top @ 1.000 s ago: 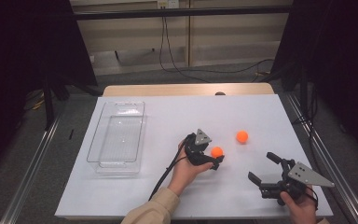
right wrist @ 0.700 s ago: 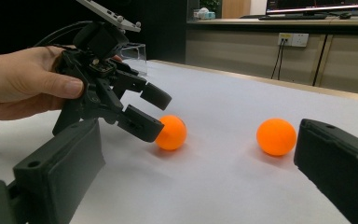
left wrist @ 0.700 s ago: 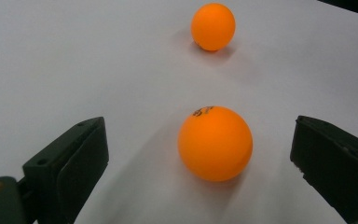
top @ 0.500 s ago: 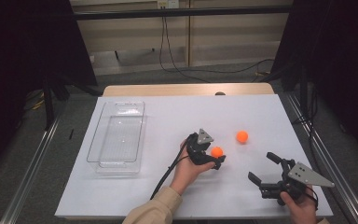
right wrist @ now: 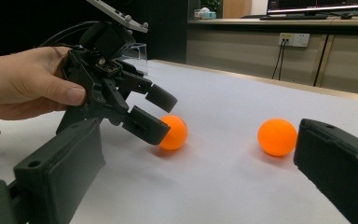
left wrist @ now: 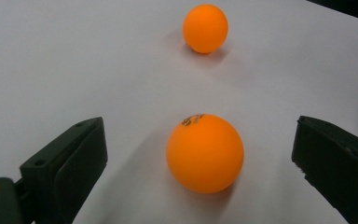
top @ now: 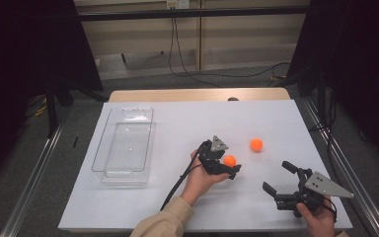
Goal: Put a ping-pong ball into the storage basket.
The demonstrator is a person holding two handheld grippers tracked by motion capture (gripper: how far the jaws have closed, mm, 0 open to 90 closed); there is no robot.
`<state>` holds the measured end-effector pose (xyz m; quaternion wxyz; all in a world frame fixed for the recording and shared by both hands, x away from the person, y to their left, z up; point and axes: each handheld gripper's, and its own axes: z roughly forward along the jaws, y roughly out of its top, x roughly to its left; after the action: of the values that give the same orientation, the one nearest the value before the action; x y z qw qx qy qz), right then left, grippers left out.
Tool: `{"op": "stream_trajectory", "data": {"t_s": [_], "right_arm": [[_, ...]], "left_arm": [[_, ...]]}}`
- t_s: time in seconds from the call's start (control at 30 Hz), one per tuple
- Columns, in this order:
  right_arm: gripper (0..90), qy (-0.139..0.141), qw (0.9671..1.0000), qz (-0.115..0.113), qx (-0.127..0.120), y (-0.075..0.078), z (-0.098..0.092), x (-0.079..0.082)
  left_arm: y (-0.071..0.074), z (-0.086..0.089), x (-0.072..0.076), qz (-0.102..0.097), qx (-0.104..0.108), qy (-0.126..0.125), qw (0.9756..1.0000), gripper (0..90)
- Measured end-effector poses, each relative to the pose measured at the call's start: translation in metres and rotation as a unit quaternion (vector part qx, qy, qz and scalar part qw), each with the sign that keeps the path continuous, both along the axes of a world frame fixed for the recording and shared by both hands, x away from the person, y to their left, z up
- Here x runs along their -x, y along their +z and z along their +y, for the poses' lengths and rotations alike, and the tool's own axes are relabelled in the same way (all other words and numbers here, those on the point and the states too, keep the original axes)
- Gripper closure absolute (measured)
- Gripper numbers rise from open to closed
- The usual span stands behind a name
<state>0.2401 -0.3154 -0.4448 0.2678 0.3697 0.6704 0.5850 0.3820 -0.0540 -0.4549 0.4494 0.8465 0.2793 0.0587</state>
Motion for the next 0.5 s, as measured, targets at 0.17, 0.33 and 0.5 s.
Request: {"op": "stream_trajectory", "data": {"t_s": [0.17, 0.33, 0.5], "right_arm": [[1.2, 0.0, 1.0, 0.0, 0.0, 0.0, -0.0001, 0.0], [1.1, 0.001, 1.0, 0.001, 0.001, 0.0, -0.0001, 0.0], [1.1, 0.0, 1.0, 0.0, 0.0, 0.0, 0.0002, 0.0]], "left_arm": [[-0.0008, -0.0025, -0.0004, 0.0, -0.006, -0.002, 1.0, 4.1], [-0.0012, -0.0021, -0.0008, -0.003, -0.016, -0.007, 0.9998, 7.8], [-0.0012, -0.002, -0.0014, -0.004, -0.021, -0.01, 0.9997, 13.4]]}}
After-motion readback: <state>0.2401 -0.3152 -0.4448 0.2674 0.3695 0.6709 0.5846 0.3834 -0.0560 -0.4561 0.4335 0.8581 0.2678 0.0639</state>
